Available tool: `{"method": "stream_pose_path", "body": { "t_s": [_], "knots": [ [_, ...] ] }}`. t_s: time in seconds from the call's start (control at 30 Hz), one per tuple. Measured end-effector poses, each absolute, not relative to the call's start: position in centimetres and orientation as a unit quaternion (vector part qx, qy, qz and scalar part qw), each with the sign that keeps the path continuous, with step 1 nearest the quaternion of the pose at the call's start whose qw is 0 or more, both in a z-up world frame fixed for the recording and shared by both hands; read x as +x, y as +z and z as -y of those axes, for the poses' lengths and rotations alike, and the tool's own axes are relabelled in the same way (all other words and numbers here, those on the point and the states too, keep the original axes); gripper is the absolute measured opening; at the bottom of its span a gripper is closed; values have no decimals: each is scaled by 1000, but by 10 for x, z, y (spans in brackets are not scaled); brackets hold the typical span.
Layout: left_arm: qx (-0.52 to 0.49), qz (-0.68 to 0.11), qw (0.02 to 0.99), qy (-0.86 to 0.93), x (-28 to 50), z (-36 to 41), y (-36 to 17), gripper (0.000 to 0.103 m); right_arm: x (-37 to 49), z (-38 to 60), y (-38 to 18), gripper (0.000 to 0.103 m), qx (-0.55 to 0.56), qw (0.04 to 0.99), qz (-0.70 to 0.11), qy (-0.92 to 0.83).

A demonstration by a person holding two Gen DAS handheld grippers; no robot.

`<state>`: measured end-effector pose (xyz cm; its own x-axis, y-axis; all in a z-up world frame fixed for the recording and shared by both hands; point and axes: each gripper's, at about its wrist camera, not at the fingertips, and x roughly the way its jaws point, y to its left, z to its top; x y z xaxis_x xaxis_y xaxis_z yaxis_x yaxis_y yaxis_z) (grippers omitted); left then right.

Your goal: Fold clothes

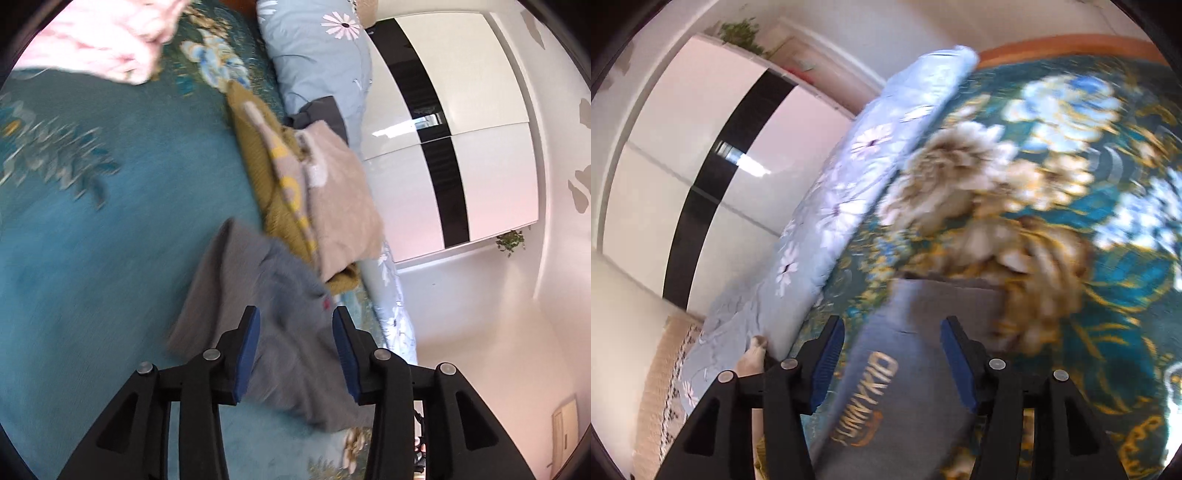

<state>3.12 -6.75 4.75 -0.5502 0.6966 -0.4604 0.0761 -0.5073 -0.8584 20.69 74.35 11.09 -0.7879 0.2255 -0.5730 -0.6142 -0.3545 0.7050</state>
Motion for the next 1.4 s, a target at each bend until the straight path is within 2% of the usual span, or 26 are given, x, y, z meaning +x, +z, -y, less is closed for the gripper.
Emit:
{"method": "stream_pose_path", "body": {
  "t_s": [0.17, 0.37, 0.67, 0.83, 1.03, 1.13, 1.2, 1.4],
  "knots": [
    [-438, 460, 173, 753, 56, 67, 17, 47, 235, -748, 79, 61, -199, 268, -523, 784],
    [-468, 456, 171, 737, 57, 50, -2, 50, 218, -749, 41, 61, -231, 250, -546, 765],
    [-481, 467, 157, 725, 41, 26, -17, 56, 179, -755, 34, 61, -239, 251, -507, 789],
    [-464, 481, 138, 731, 32, 18, -19, 60, 172, -754, 34, 61, -242, 244, -483, 806],
    [-432, 479, 117, 755, 28, 9, -15, 60, 164, -754, 33, 59, -240, 234, -478, 812],
    [-410, 495, 112, 758, 28, 12, -15, 58, 162, -751, 33, 53, -244, 232, -471, 815],
    [-398, 506, 114, 757, 29, 17, -16, 52, 163, -751, 33, 44, -244, 230, -473, 815],
    [-391, 512, 132, 754, 31, 23, -24, 45, 165, -751, 30, 21, -230, 221, -489, 812]
  ]
}}
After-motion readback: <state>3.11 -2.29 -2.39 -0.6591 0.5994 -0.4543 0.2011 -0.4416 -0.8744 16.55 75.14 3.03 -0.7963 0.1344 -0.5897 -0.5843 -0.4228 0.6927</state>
